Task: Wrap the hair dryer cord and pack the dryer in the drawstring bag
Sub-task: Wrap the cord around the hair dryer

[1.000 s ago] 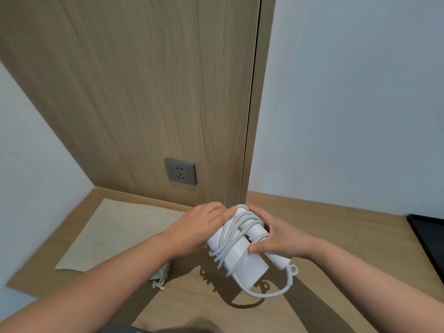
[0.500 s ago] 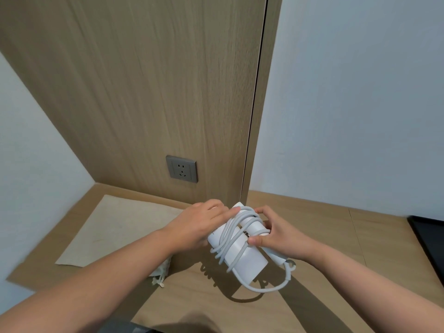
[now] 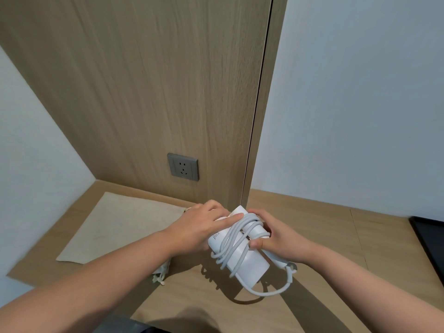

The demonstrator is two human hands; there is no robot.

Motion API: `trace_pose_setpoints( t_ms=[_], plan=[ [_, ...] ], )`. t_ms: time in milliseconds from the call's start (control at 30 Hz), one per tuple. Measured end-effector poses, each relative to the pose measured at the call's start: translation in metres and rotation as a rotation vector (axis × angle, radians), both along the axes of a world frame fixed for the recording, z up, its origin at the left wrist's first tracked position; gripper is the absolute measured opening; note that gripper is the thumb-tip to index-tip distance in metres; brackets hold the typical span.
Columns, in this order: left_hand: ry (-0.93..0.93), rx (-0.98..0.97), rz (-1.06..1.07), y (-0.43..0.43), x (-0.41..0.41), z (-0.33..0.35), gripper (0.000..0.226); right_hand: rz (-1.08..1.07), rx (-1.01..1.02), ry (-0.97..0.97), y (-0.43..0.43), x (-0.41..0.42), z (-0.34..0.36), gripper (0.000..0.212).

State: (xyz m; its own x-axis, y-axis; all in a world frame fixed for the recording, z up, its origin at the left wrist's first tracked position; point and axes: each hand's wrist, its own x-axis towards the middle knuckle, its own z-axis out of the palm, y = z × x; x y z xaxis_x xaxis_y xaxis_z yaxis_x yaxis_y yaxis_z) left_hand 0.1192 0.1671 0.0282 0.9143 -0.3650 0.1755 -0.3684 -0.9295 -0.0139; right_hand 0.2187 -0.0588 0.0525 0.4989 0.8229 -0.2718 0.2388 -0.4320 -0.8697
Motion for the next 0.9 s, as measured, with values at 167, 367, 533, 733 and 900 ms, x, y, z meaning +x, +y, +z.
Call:
trace_pose_setpoints(
  t_ms=[167,367,533,733,900],
  plan=[
    [0.063,-0.041,0.013,0.001,0.004,-0.002,0.087,-0.137,-0.029,0.026,0.004,0.004,-0.014,0.048],
    [0.394,-1.404,0.744,-0.014,0.004,0.019,0.092,-0.387,0.025,0.115,-0.002,0.015,-0.01,0.031],
    [0.754,-1.818,0.847,-0.053,0.003,0.015,0.073,-0.421,0.054,0.143,0.004,0.005,-0.011,0.024],
    [0.446,-1.884,0.961,-0.068,0.013,0.007,0.057,-0.429,0.087,0.136,0.013,-0.005,-0.01,0.034],
    [0.228,-1.886,0.956,-0.077,0.013,0.013,0.057,-0.382,0.091,0.095,0.018,-0.008,-0.003,0.038]
  ],
)
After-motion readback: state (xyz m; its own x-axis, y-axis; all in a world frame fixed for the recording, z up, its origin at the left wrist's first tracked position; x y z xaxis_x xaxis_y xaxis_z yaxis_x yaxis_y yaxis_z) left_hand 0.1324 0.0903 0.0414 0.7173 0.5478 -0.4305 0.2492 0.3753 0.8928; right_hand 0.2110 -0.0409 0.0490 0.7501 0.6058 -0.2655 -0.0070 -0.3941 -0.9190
